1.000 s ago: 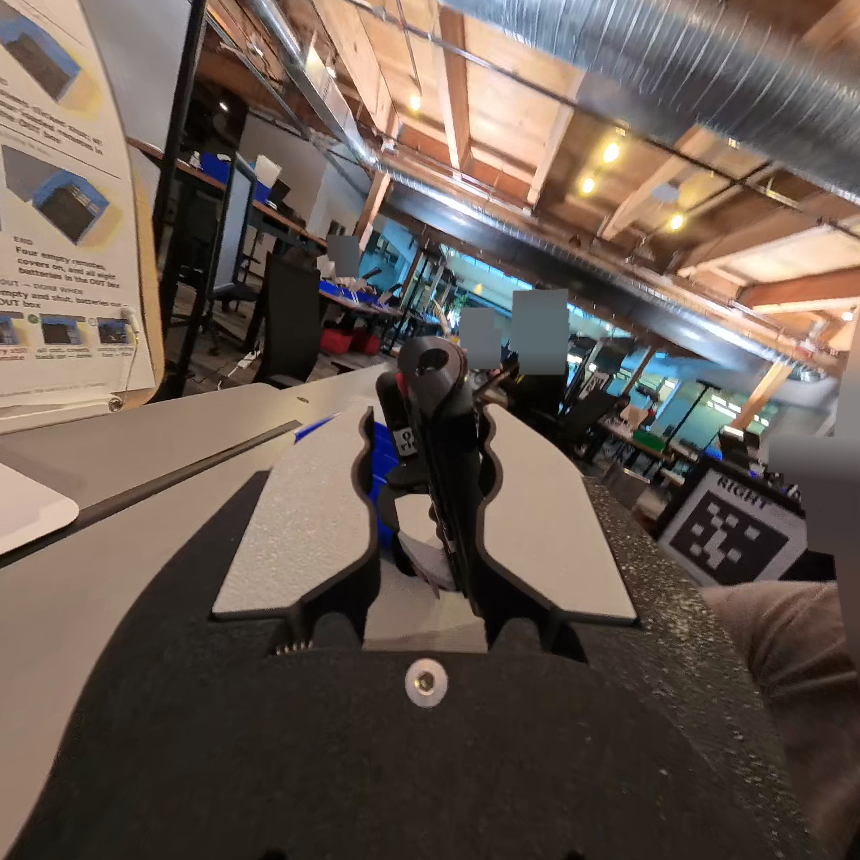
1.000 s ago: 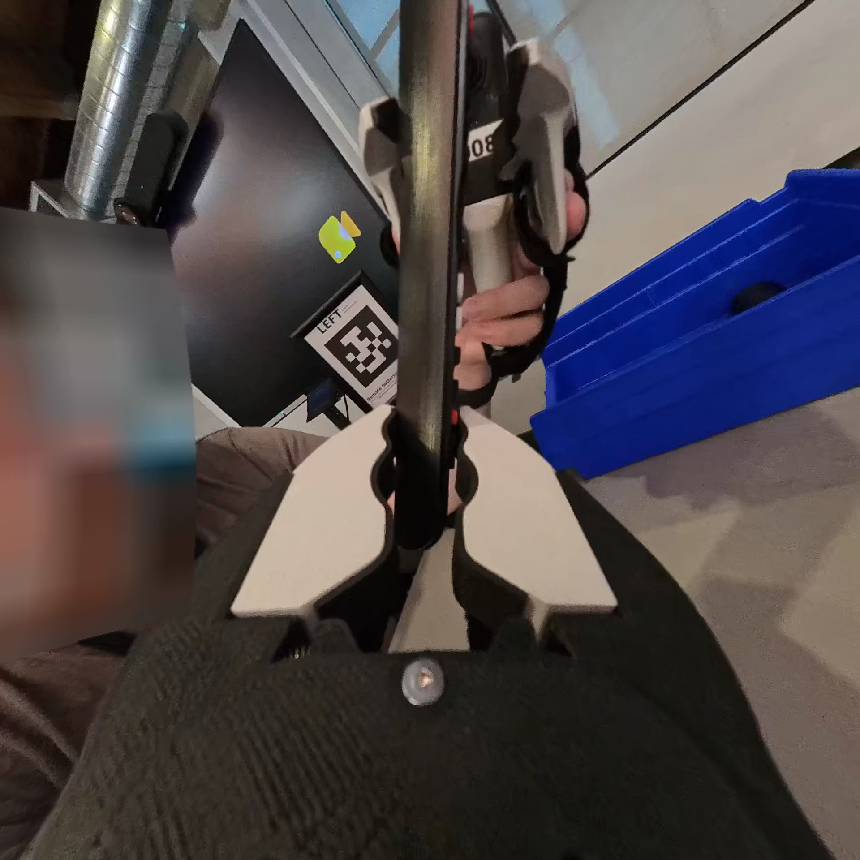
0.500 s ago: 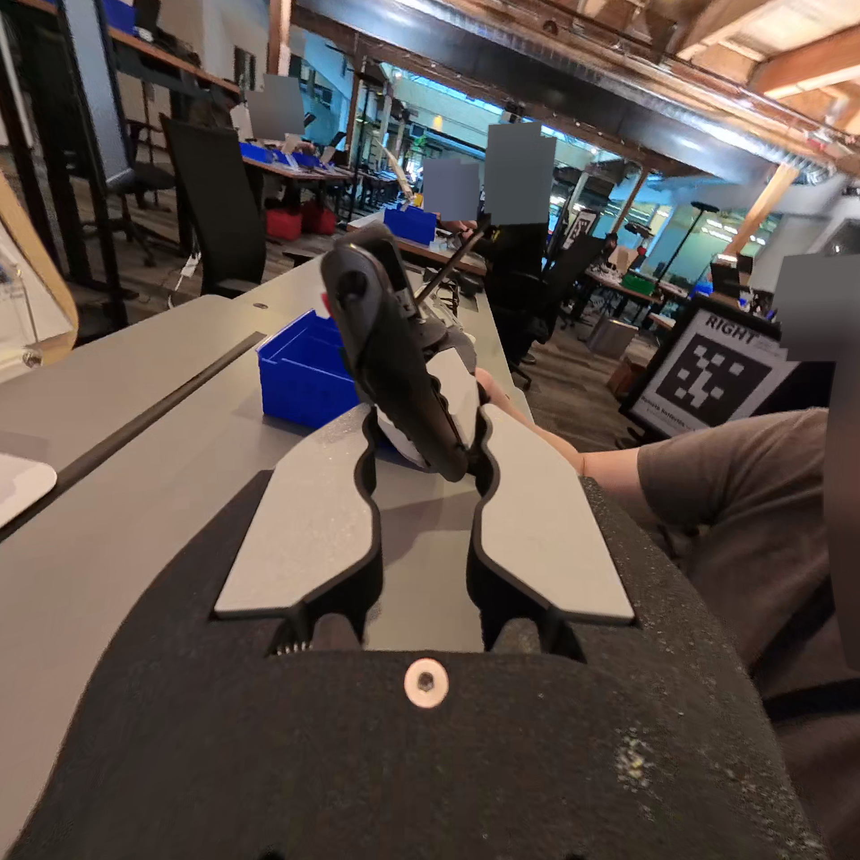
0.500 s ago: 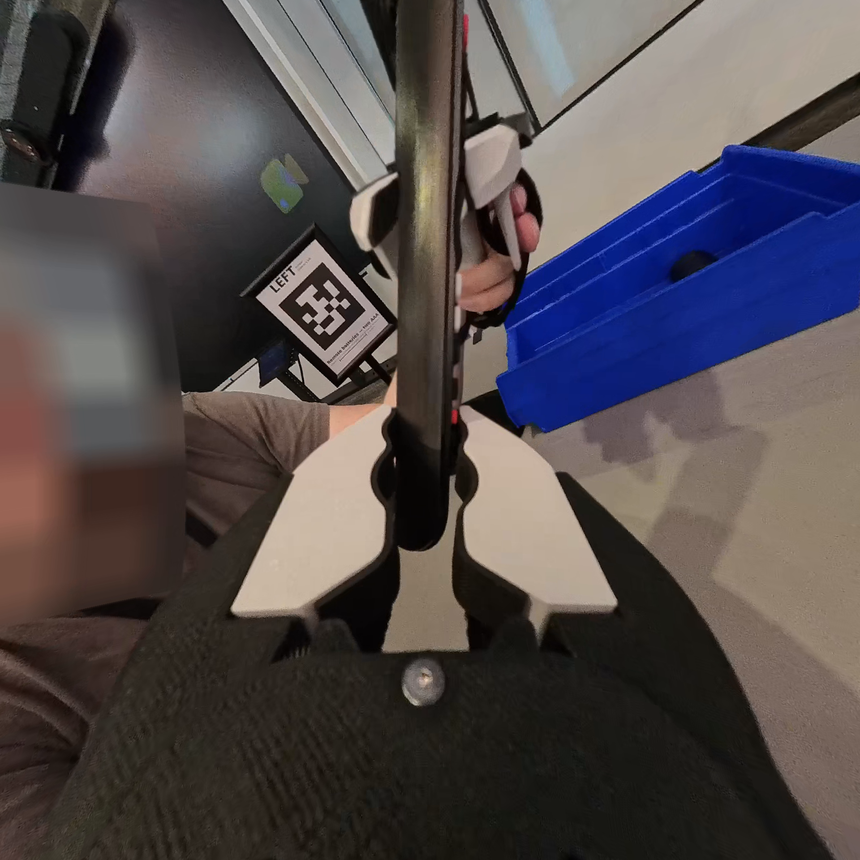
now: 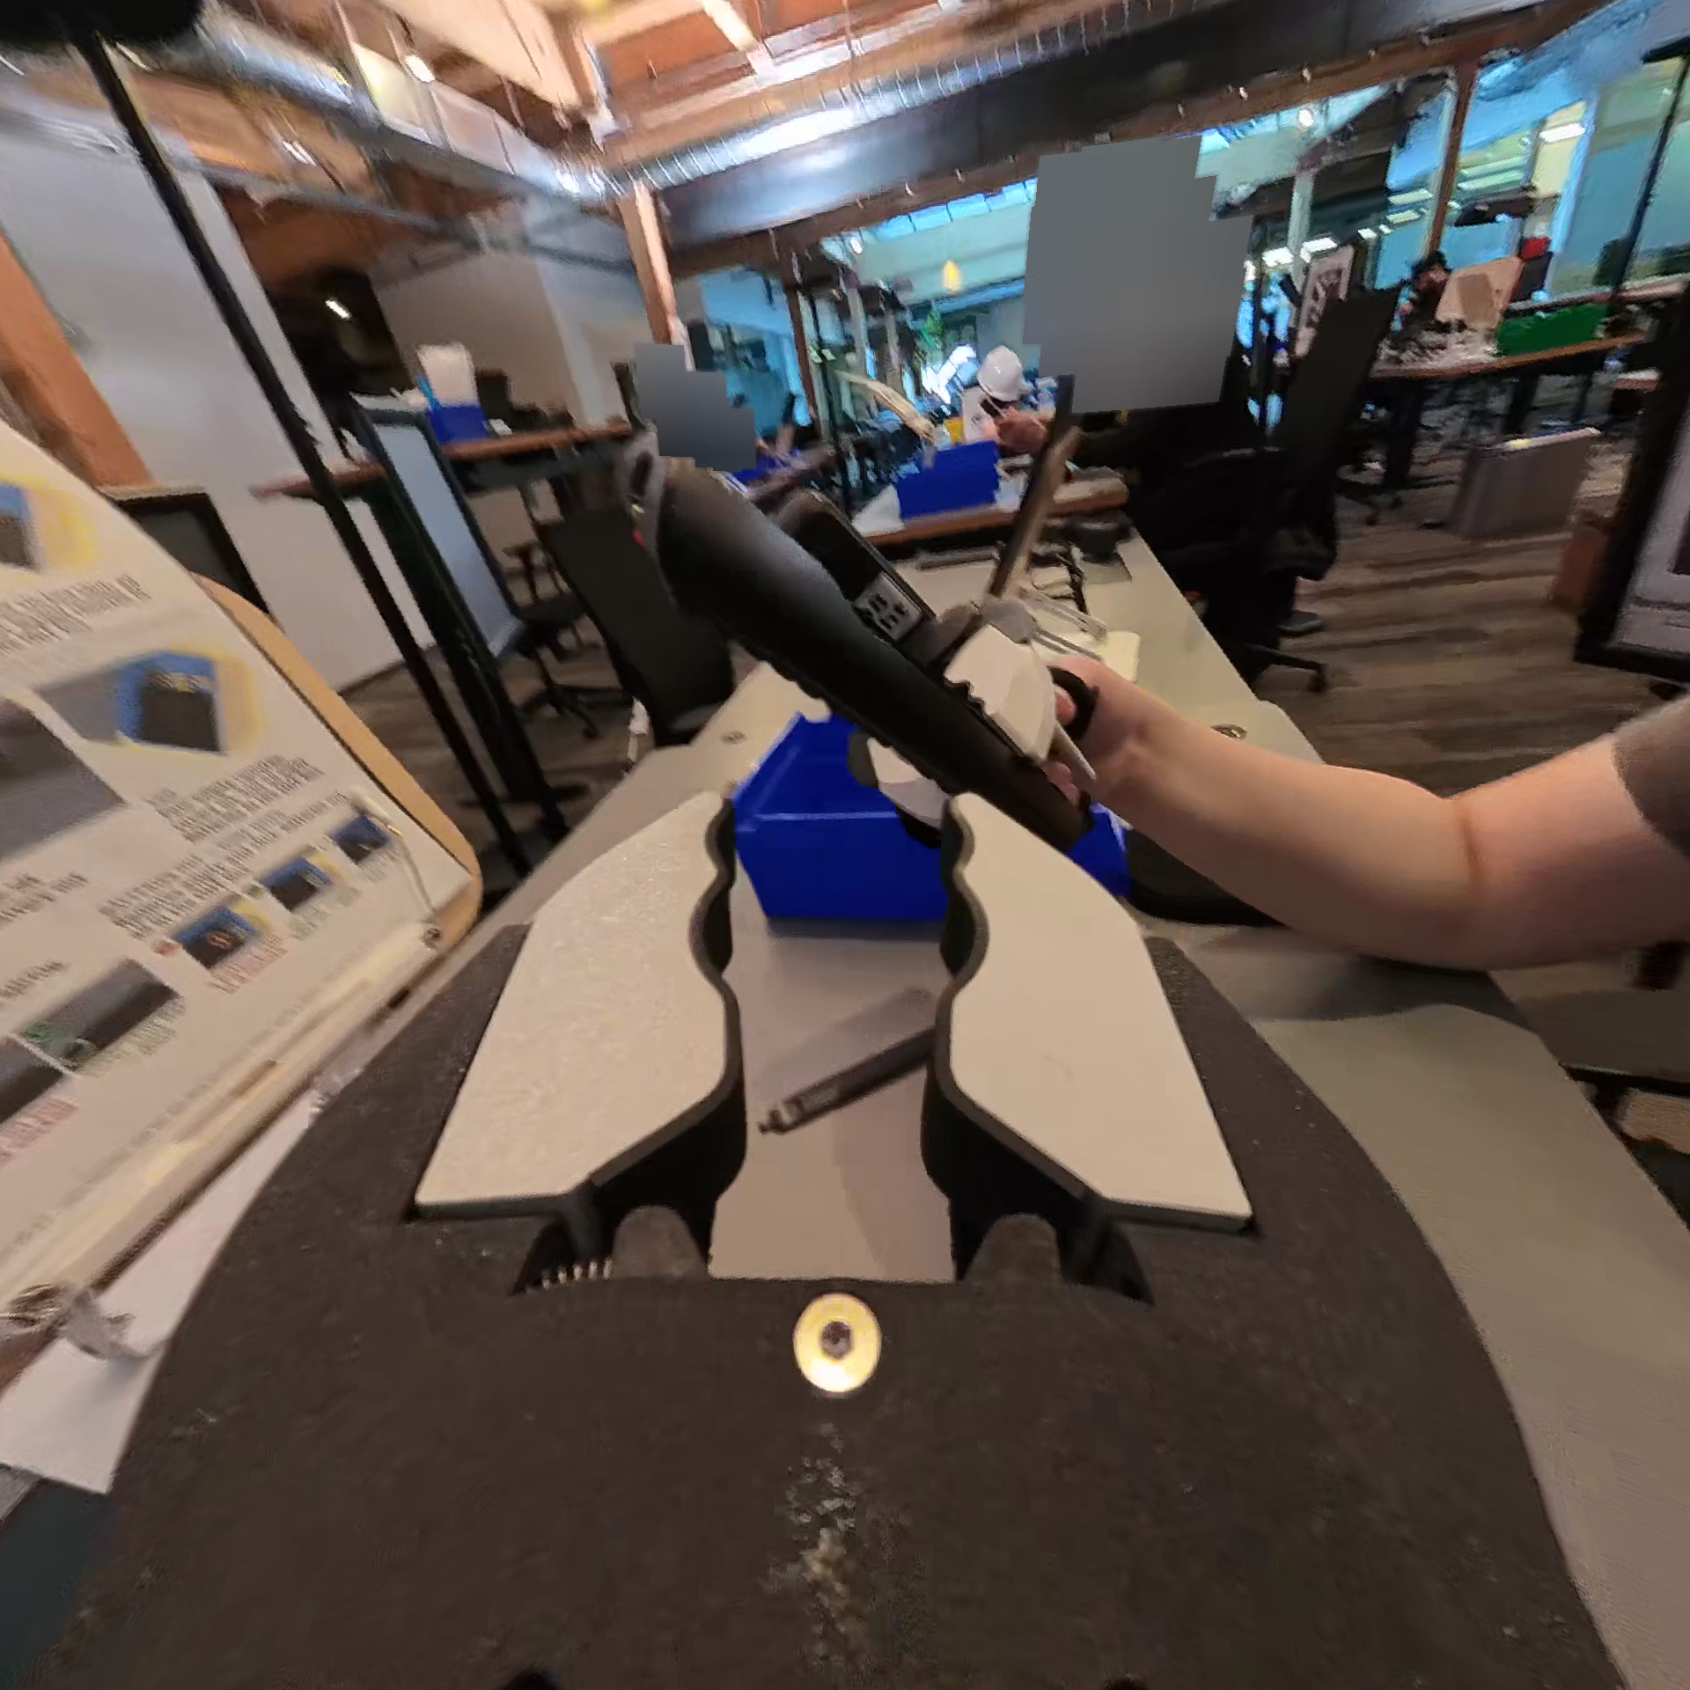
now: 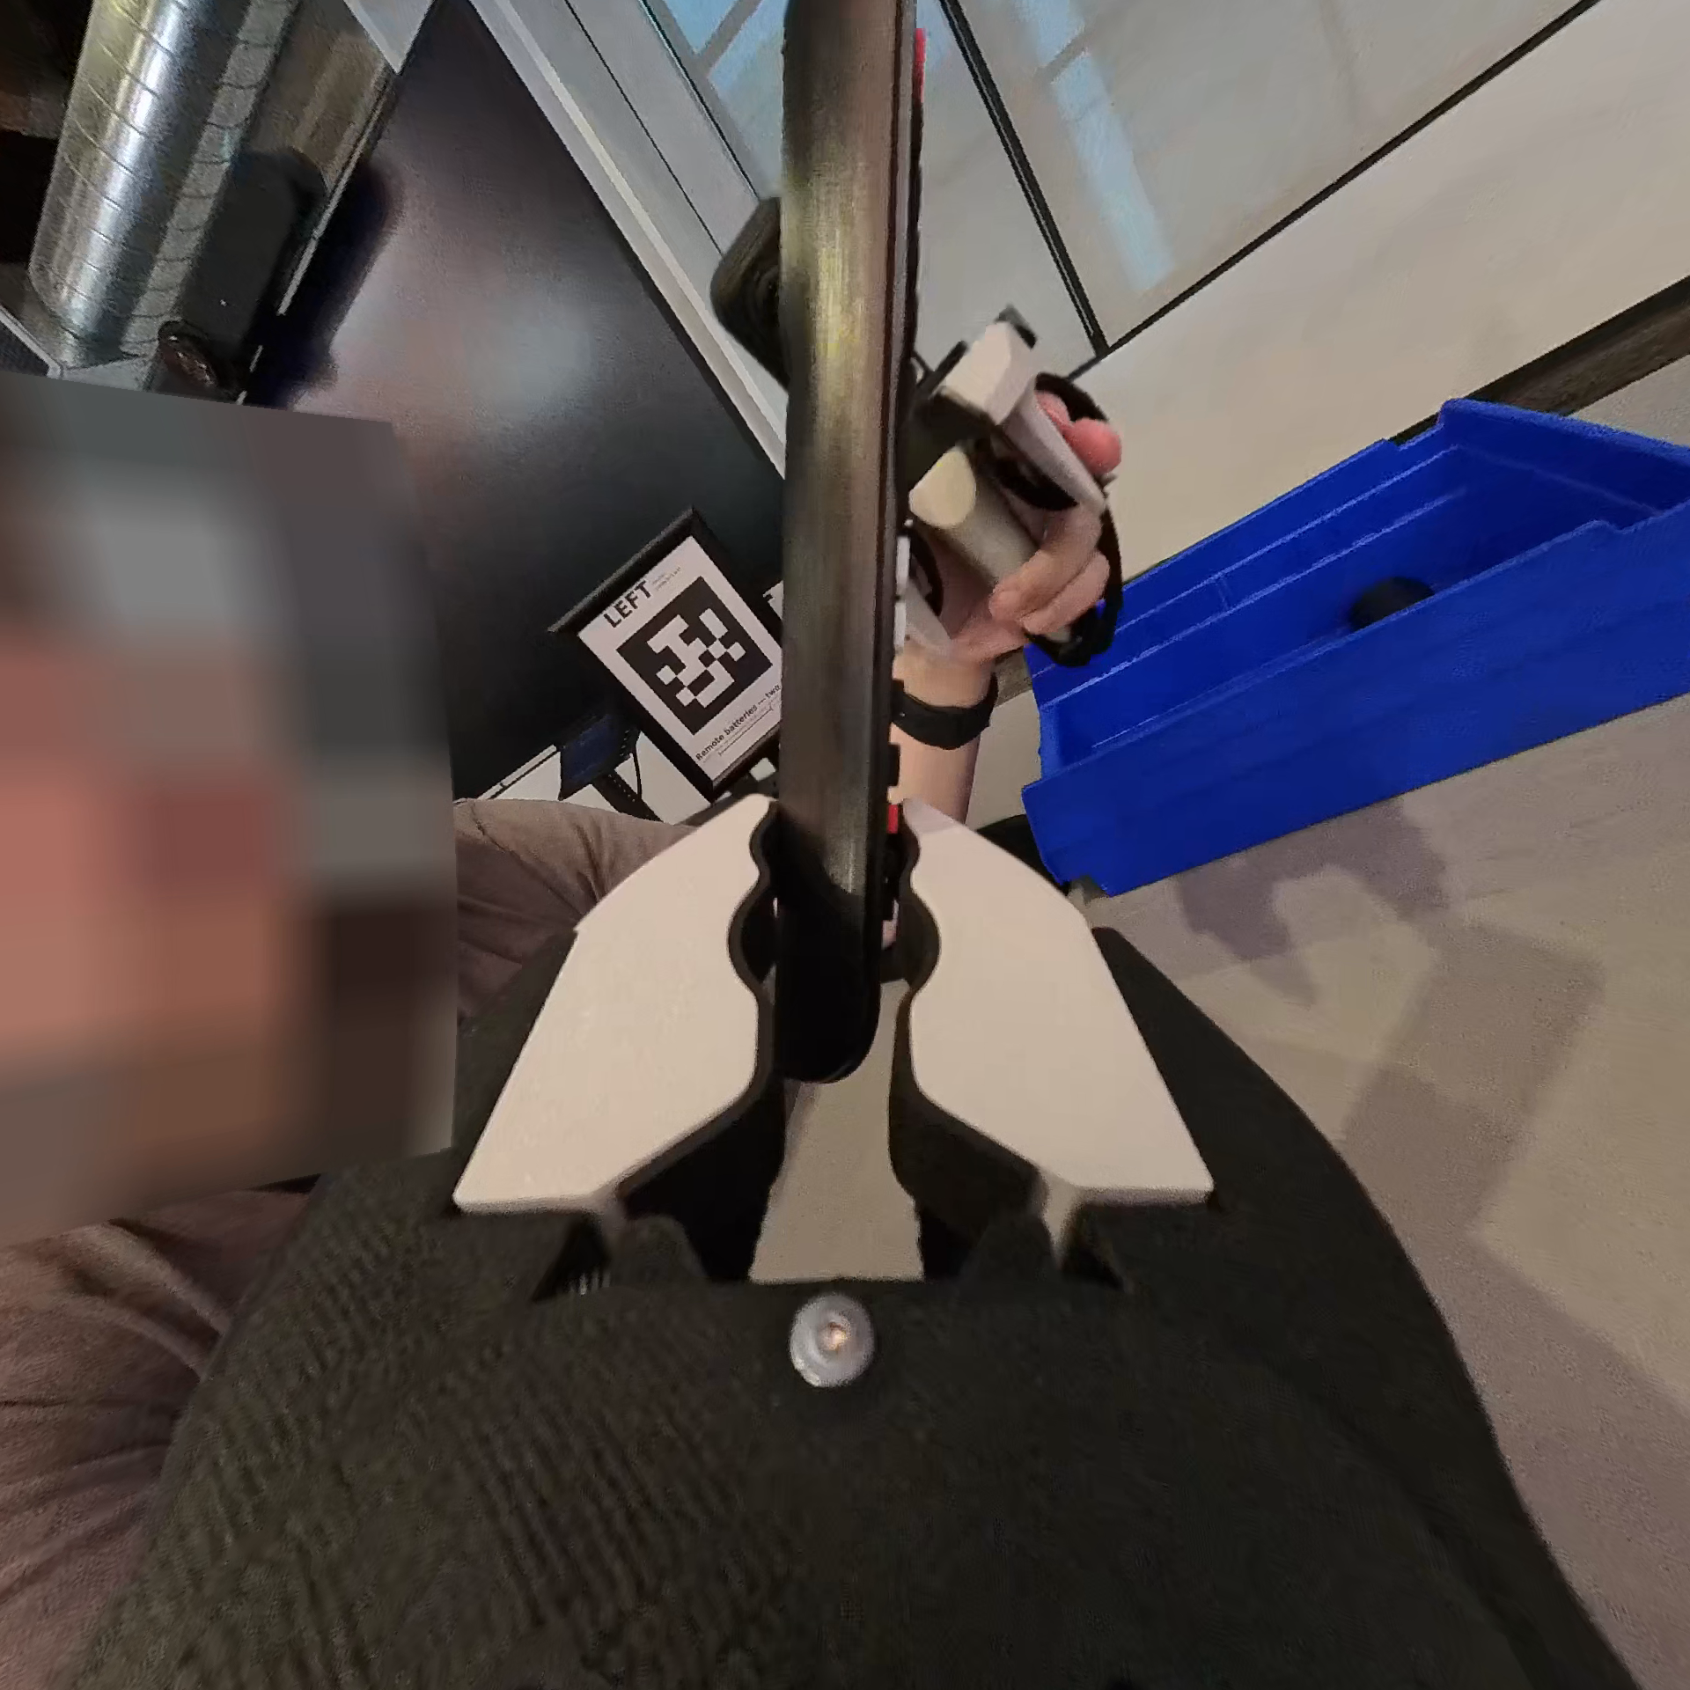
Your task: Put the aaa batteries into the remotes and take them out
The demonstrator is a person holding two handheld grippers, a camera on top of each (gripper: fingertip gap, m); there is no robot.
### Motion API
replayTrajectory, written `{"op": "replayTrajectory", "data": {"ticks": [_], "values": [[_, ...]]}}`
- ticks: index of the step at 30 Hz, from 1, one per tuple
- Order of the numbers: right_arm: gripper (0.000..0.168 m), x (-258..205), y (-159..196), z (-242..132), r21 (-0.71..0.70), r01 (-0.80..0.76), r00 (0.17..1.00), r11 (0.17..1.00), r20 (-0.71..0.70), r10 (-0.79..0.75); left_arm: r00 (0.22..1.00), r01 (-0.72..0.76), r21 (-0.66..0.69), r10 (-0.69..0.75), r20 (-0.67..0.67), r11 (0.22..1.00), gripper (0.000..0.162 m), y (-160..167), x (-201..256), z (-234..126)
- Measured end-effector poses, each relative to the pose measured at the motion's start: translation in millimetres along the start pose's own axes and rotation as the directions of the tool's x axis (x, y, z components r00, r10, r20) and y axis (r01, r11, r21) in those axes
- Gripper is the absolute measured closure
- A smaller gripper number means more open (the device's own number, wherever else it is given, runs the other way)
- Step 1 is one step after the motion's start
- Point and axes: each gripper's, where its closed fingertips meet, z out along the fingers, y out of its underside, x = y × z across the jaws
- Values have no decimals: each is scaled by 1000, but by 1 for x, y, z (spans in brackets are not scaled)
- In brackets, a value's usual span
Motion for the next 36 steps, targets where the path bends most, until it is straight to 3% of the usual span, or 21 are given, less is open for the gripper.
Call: {"op": "replayTrajectory", "data": {"ticks": [6, 10, 12, 14, 19, 22, 26, 29, 33, 36], "values": [[146, 0, -3, -4, 19, -4, 1000, 1000, -3, 4, 989, -93, 186, 69, 132, 978, 112, -33, -14, -21], [146, 3, -2, -3, 20, -16, 1000, 1000, -10, 16, 963, -187, 132, 155, 222, 973, 96, -36, -20, -29], [146, 5, -1, -3, 16, -20, 1000, 1000, -13, 20, 962, -202, 126, 173, 211, 971, 103, -36, -18, -30], [146, 6, -1, -2, 14, -24, 1000, 1000, -17, 24, 961, -211, 134, 181, 210, 968, 125, -38, -16, -32], [146, 9, 0, -3, 17, -35, 999, 999, -23, 35, 948, -226, 112, 192, 254, 968, 152, -35, -23, -35], [146, 10, 0, -3, 22, -43, 999, 999, -20, 44, 965, -191, 132, 161, 209, 973, 162, -35, -18, -34], [146, 10, 0, -4, 26, -47, 999, 999, -15, 48, 981, -158, 122, 142, 131, 980, 162, -33, -6, -28], [146, 9, 0, -4, 23, -48, 999, 999, -8, 48, 978, -167, 103, 151, 146, 980, 156, -30, -7, -25], [146, 7, -1, -4, 26, -46, 999, 999, -3, 46, 976, -146, 135, 121, 182, 980, 133, -34, -10, -22], [145, 7, 0, -4, 25, -47, 999, 999, -2, 47, 969, -191, 127, 167, 184, 973, 140, -33, -8, -21]]}}
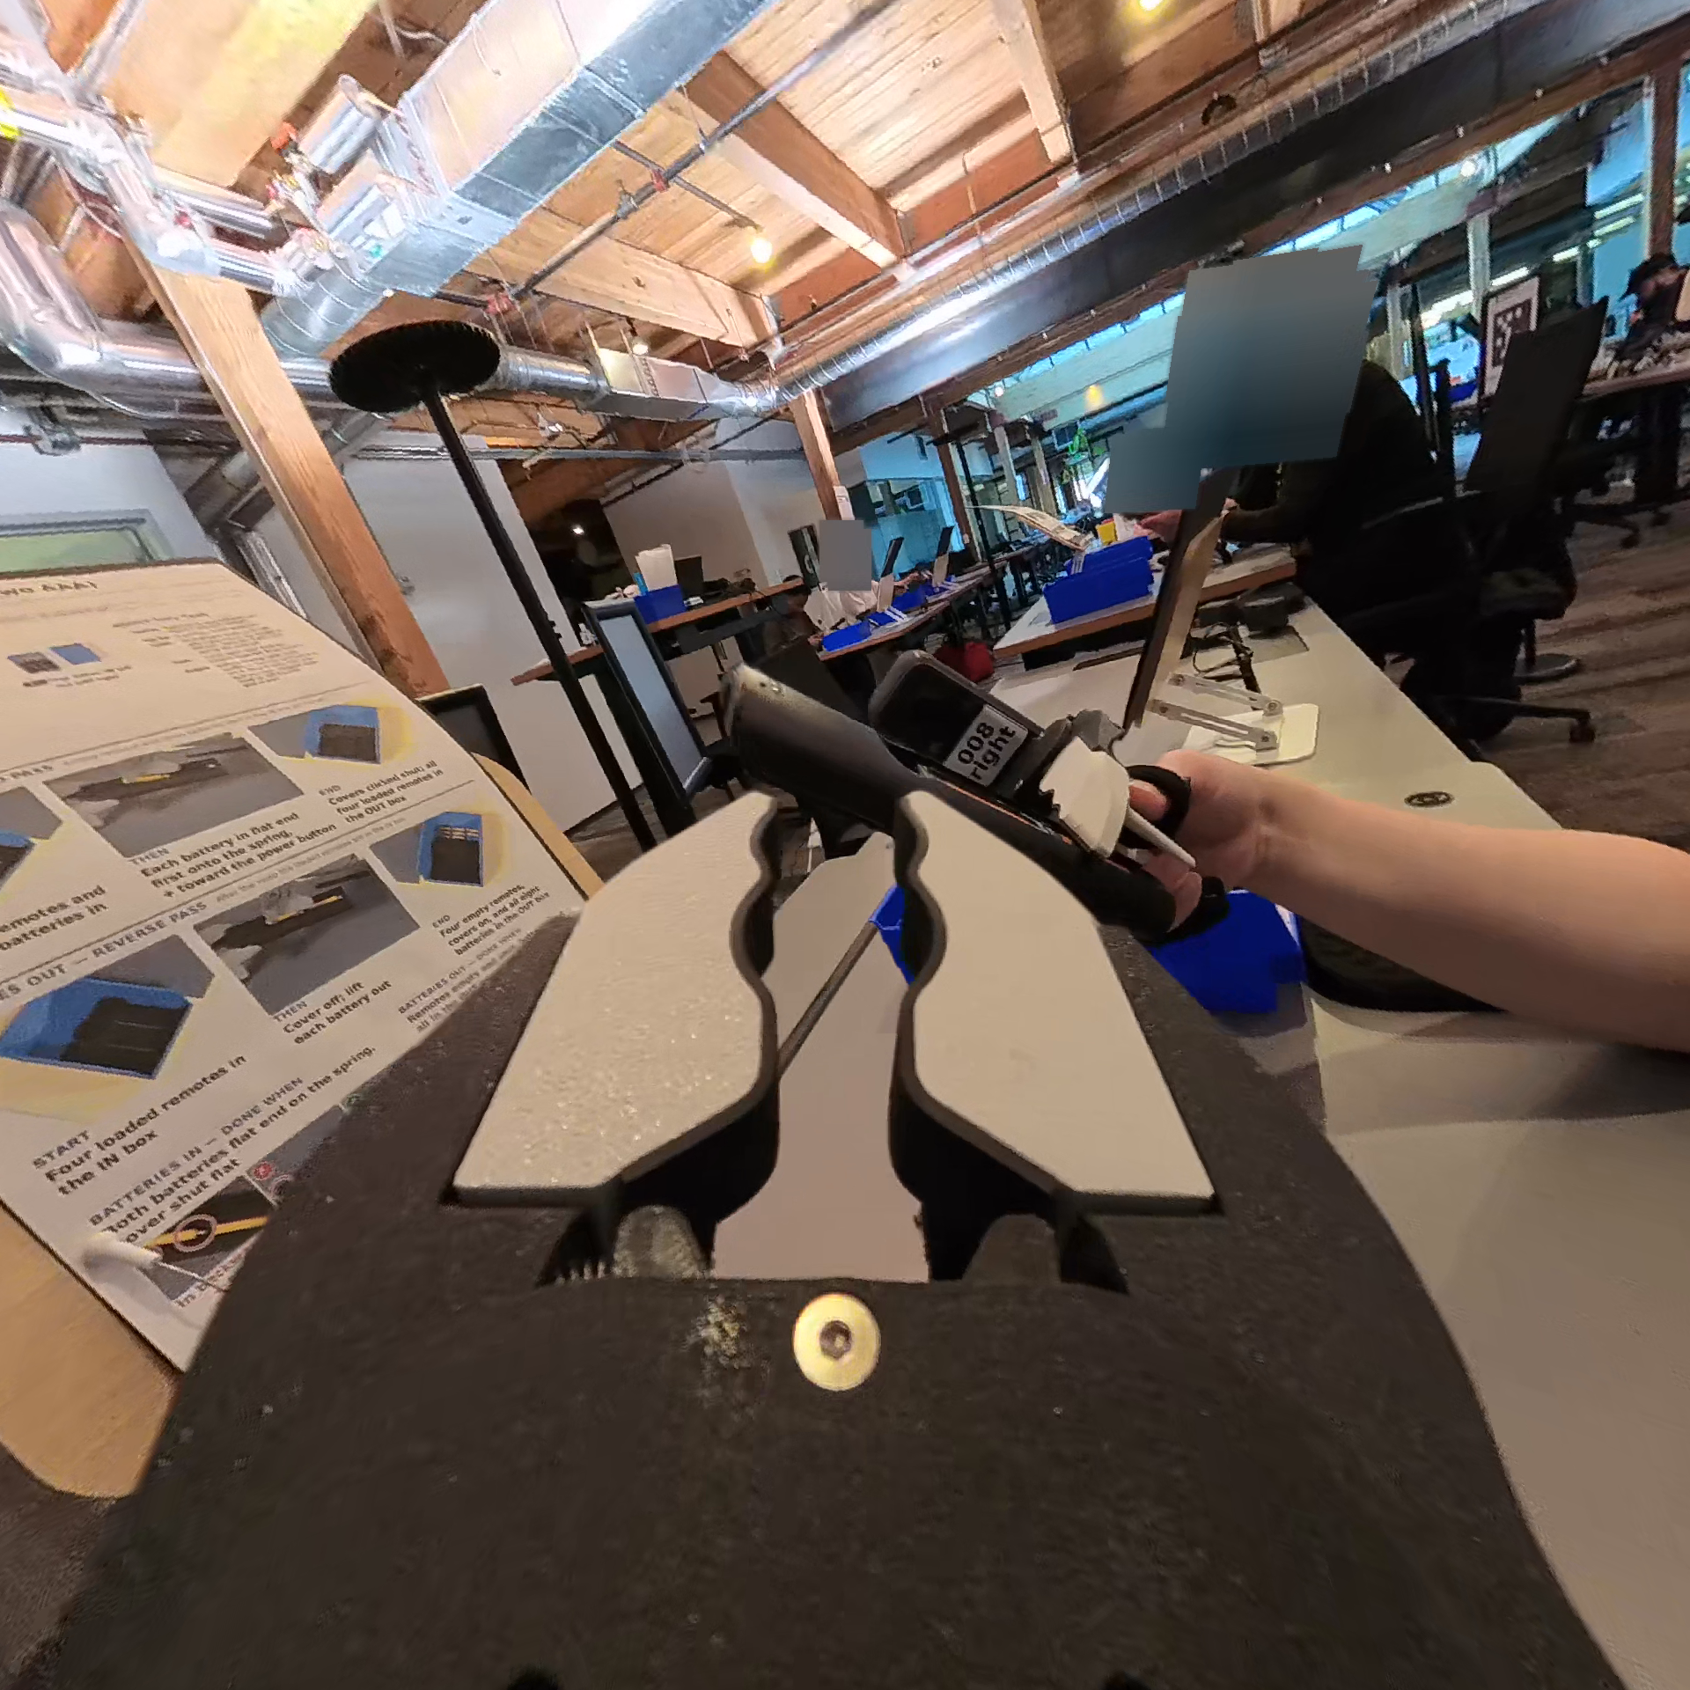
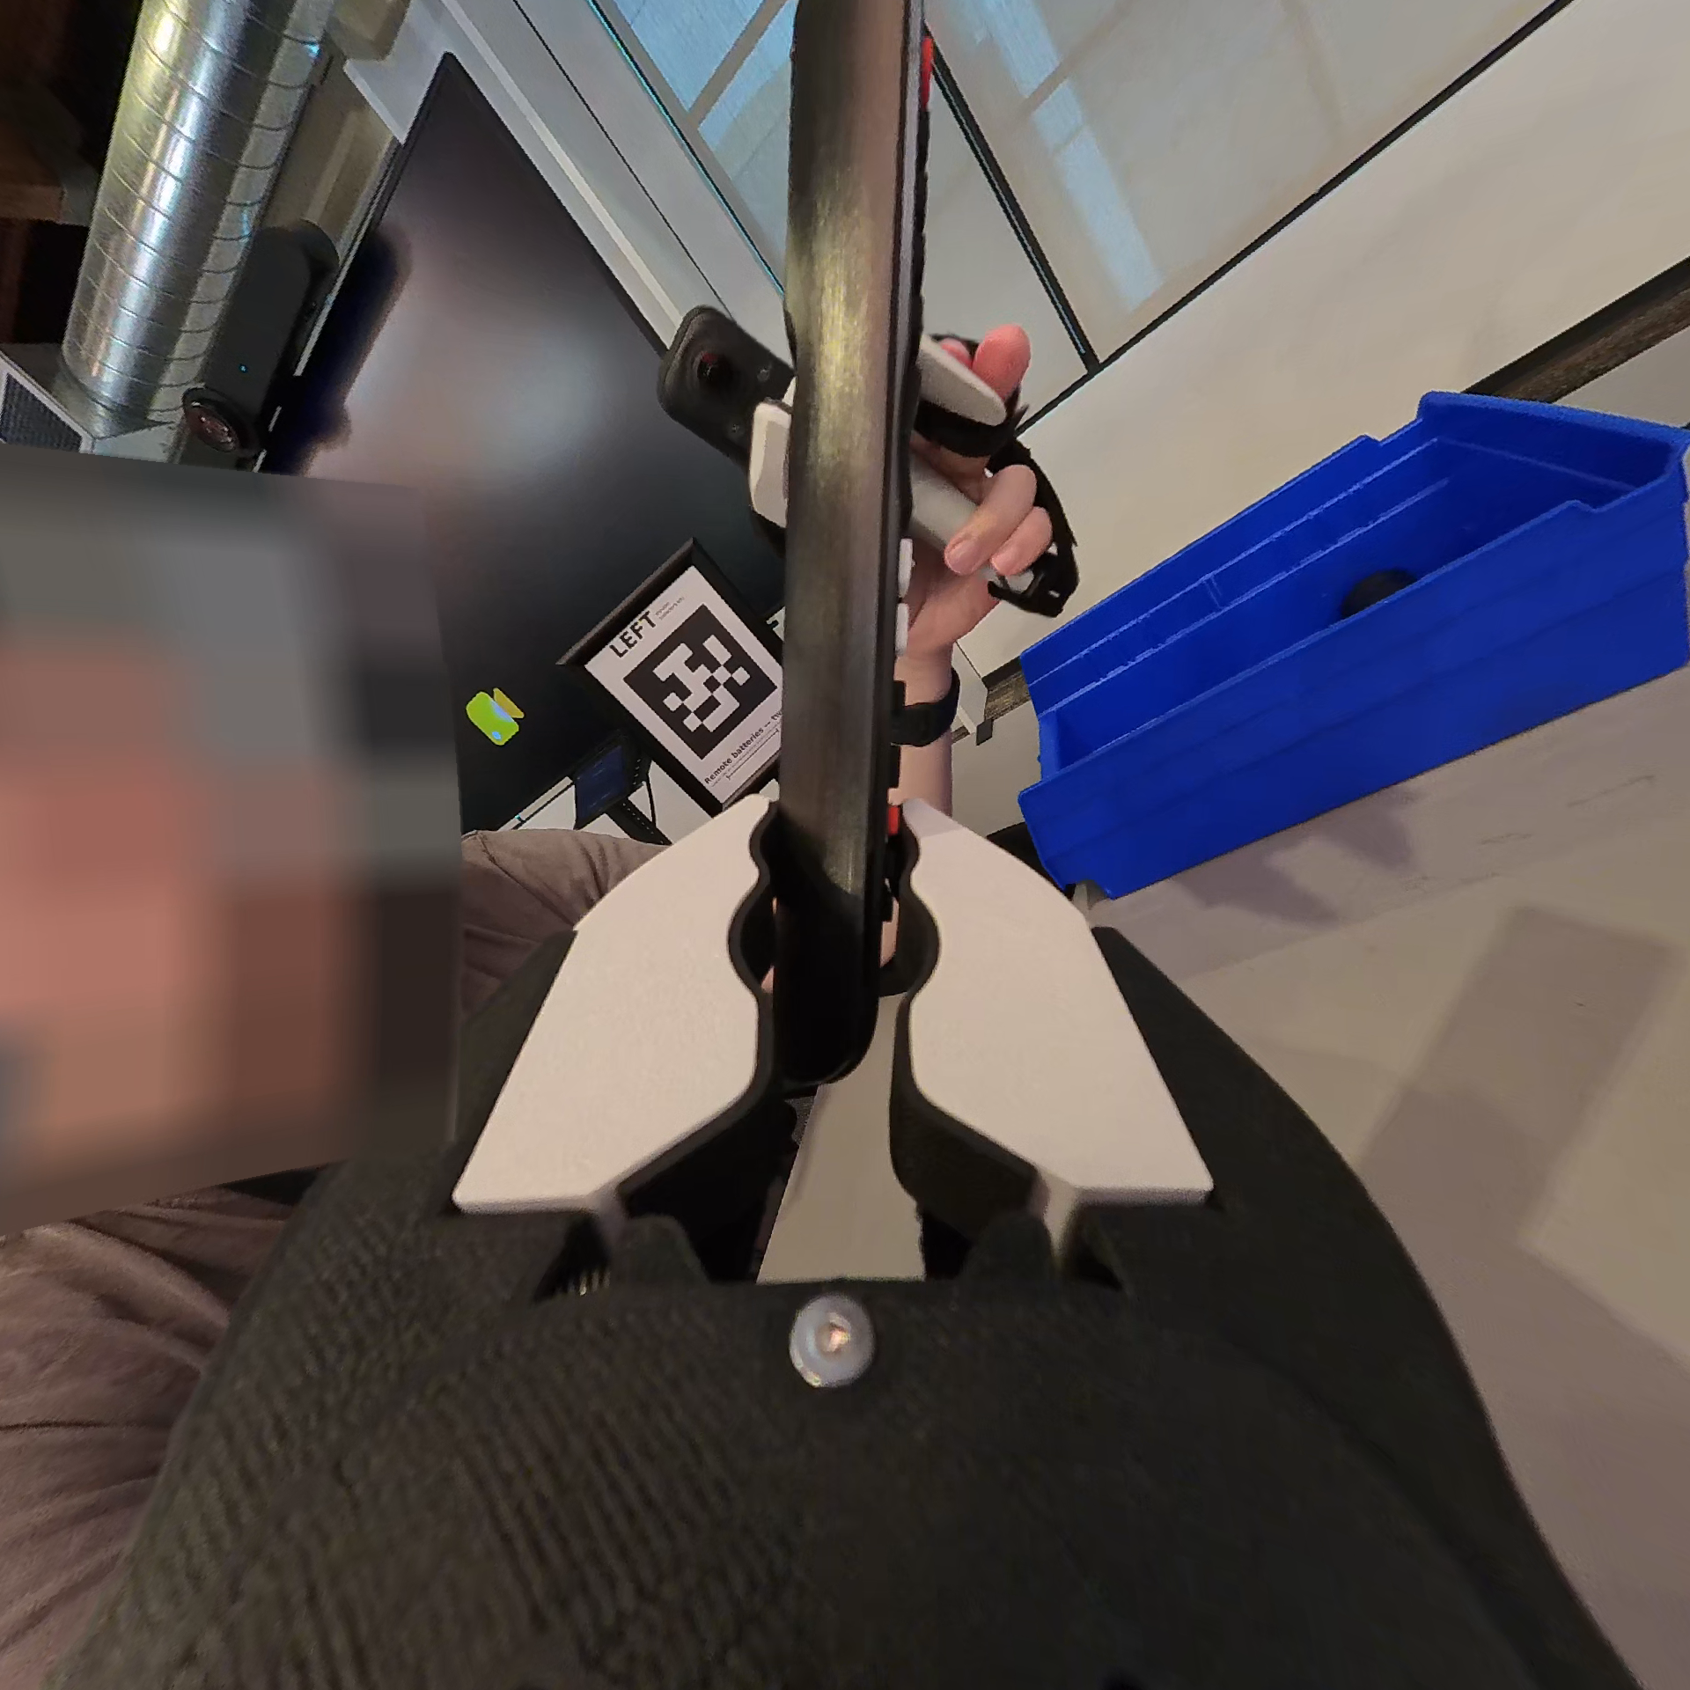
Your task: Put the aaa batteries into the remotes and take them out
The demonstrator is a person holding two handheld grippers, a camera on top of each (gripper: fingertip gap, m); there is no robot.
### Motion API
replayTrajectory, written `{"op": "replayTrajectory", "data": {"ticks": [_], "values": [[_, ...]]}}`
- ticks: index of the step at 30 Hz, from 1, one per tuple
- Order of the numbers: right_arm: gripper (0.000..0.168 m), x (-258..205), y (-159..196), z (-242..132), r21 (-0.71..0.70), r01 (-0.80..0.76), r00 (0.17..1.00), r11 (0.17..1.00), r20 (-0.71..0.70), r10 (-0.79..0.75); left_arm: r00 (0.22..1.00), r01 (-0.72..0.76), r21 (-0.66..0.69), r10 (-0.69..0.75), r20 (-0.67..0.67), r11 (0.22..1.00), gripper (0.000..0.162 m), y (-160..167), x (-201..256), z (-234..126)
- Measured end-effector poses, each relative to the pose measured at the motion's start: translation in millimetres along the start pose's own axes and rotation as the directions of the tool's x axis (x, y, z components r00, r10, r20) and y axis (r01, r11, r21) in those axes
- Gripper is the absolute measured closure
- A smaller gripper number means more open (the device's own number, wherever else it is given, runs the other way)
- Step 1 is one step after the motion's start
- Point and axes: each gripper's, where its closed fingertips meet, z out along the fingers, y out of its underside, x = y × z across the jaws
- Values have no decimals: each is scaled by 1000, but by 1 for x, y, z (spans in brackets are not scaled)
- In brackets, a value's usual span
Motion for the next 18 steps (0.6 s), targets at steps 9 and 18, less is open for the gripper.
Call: {"op": "replayTrajectory", "data": {"ticks": [9, 18], "values": [[145, 6, 3, 0, -5, -31, 1000, 1000, -1, 31, 987, 43, -70, -53, -150, 997, 162, 14, 19, 3], [145, 14, 4, -2, -6, -37, 999, 999, -27, 37, 951, 194, -135, -220, -217, 972, 162, 25, 25, 8]]}}
